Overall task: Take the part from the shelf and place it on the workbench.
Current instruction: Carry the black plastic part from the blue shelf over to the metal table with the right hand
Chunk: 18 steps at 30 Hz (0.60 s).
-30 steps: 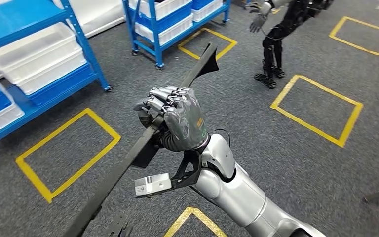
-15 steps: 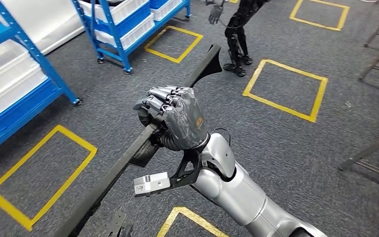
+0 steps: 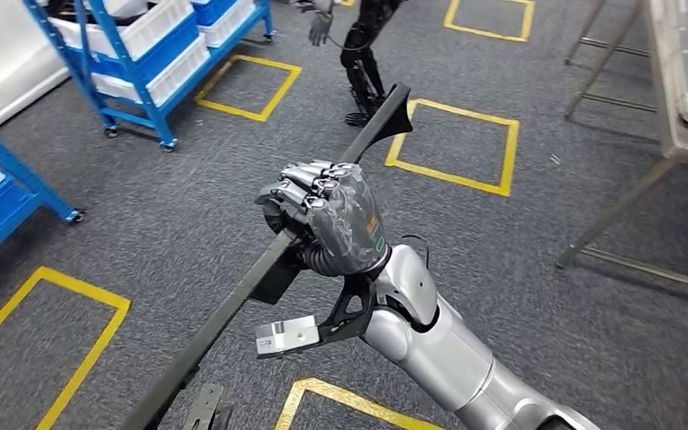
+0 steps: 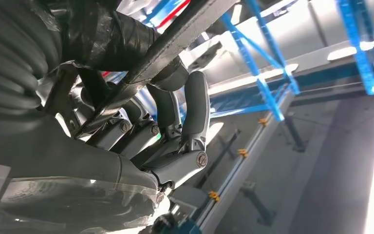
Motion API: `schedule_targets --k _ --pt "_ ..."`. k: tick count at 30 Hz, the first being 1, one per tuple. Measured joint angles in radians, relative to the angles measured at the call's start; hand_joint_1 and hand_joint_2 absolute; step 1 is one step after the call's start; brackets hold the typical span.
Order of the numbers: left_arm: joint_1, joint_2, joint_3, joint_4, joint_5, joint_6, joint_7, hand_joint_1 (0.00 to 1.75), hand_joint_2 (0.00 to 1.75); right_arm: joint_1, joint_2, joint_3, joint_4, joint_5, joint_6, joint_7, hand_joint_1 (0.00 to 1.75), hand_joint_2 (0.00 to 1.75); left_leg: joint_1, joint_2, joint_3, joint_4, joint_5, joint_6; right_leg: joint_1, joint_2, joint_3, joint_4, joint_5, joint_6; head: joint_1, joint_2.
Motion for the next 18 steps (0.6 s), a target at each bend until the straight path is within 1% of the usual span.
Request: schedule_targets --k 1,2,3,4,5,6,7,8,9,10,11,12,13,14,15,16,17,18 --pt "-0.002 0.0 0.0 0.0 0.002 -0.002 0.002 0.0 0.0 0.002 -0.002 0.0 0.0 0.002 0.0 0.0 1.75 1.75 0.0 0.014 -0.001 0.002 -0.002 -0.001 -0.003 -0.004 -0.007 0.016 0.003 0.003 0.0 0.0" --pt "-0.005 0.0 0.0 0.0 0.002 -0.004 0.003 0.0 0.0 0.003 -0.004 0.0 0.0 0.004 0.001 0.001 1.75 1.75 0.001 0.028 -0.001 0.006 -0.005 -0.004 -0.006 -0.01 0.006 -0.006 0.023 0.005 0.0 0.0" --pt "-0.01 0.0 0.0 0.0 0.002 -0.006 0.003 0.0 0.0 0.003 -0.005 0.0 -0.002 0.007 0.001 0.002 1.75 1.75 0.001 0.039 -0.002 0.01 -0.009 -0.007 -0.007 -0.025 0.039 -0.063 0.054 0.007 0.0 0.0" --pt "-0.015 0.001 0.0 0.0 0.002 -0.008 0.003 0.0 0.0 0.002 -0.005 0.0 -0.005 0.01 0.001 0.003 1.75 1.75 0.0 0.049 -0.002 0.016 -0.013 -0.012 -0.006 -0.05 0.074 -0.126 0.075 0.007 0.0 0.0" --pt "-0.019 0.002 0.0 0.0 0.002 -0.01 0.004 0.0 0.0 0.002 -0.005 0.0 -0.008 0.012 0.001 0.004 1.75 1.75 -0.002 0.058 -0.003 0.024 -0.019 -0.019 -0.004 -0.07 0.102 -0.179 0.091 0.003 0.0 0.0" --pt "-0.023 0.003 0.0 0.0 0.002 -0.01 0.005 0.0 0.0 0.002 -0.004 0.0 -0.012 0.015 0.001 0.004 1.75 1.75 -0.005 0.066 -0.003 0.029 -0.024 -0.025 -0.001 -0.084 0.119 -0.209 0.097 -0.002 0.0 0.0" --pt "-0.025 0.004 0.0 0.0 0.002 -0.01 0.006 0.0 0.0 0.002 -0.004 0.0 -0.013 0.016 0.001 0.005 1.75 1.75 -0.007 0.074 -0.002 0.032 -0.027 -0.031 0.003 -0.085 0.12 -0.216 0.093 -0.009 0.0 0.0" --pt "-0.026 0.005 0.0 0.0 0.002 -0.011 0.008 0.0 0.0 0.002 -0.003 0.0 -0.014 0.017 0.001 0.005 1.75 1.75 -0.008 0.083 -0.001 0.034 -0.03 -0.036 0.004 -0.072 0.119 -0.216 0.096 -0.016 0.0 0.0" --pt "-0.027 0.006 0.0 0.0 0.002 -0.01 0.008 0.0 0.0 0.002 -0.003 0.0 -0.015 0.017 0.001 0.006 1.75 1.75 -0.006 0.087 0.0 0.035 -0.033 -0.041 0.004 -0.06 0.118 -0.216 0.098 -0.022 0.0 0.0" --pt "-0.027 0.007 0.0 0.0 0.002 -0.009 0.007 0.0 0.0 0.002 -0.002 0.0 -0.015 0.017 0.001 0.006 1.75 1.75 -0.003 0.078 -0.001 0.041 -0.041 -0.046 0.003 -0.049 0.117 -0.217 0.1 -0.027 0.0 0.0" --pt "-0.027 0.009 0.0 0.0 0.003 -0.007 0.006 0.0 0.0 0.001 0.0 0.0 -0.016 0.017 0.001 0.006 1.75 1.75 0.0 0.058 -0.008 0.063 -0.06 -0.05 0.001 -0.038 0.117 -0.22 0.102 -0.033 0.0 0.0" --pt "-0.026 0.01 0.0 0.0 0.003 -0.006 0.004 0.0 0.0 0.001 0.003 0.0 -0.016 0.017 0.001 0.006 1.75 1.75 0.003 0.031 -0.026 0.105 -0.088 -0.053 0.0 -0.026 0.118 -0.221 0.105 -0.039 0.0 0.0" --pt "-0.024 0.013 0.0 0.0 0.004 -0.004 0.004 0.0 0.0 0.0 0.006 0.0 -0.016 0.017 0.001 0.006 1.75 1.75 0.004 0.005 -0.052 0.167 -0.121 -0.054 0.001 -0.015 0.117 -0.221 0.106 -0.043 0.0 0.0" --pt "-0.022 0.015 0.0 0.0 0.004 -0.003 0.003 0.0 0.0 0.0 0.009 0.0 -0.016 0.017 0.001 0.006 1.75 1.75 0.004 -0.009 -0.085 0.238 -0.152 -0.054 0.002 -0.002 0.116 -0.221 0.107 -0.046 -0.001 0.0" --pt "-0.02 0.017 0.0 0.0 0.005 -0.003 0.003 0.0 0.0 0.001 0.01 0.0 -0.016 0.017 0.001 0.006 1.75 1.75 0.003 -0.015 -0.114 0.296 -0.171 -0.054 0.004 0.013 0.115 -0.22 0.107 -0.047 0.0 0.0" --pt "-0.018 0.018 0.0 0.0 0.005 -0.003 0.003 0.0 0.0 0.001 0.01 0.0 -0.016 0.017 0.001 0.006 1.75 1.75 0.003 -0.018 -0.13 0.325 -0.17 -0.051 0.007 0.027 0.115 -0.22 0.108 -0.048 0.0 0.0" --pt "-0.017 0.019 0.0 0.0 0.006 -0.003 0.003 0.0 0.0 0.002 0.01 0.0 -0.016 0.017 0.001 0.006 1.75 1.75 0.002 -0.02 -0.128 0.314 -0.15 -0.047 0.009 0.042 0.116 -0.219 0.108 -0.048 0.0 0.0" --pt "-0.017 0.02 0.0 0.0 0.007 -0.002 0.002 0.0 0.0 0.002 0.01 0.0 -0.016 0.017 0.001 0.005 1.75 1.75 0.001 -0.026 -0.109 0.267 -0.115 -0.04 0.01 0.056 0.116 -0.218 0.108 -0.049 0.0 0.0"
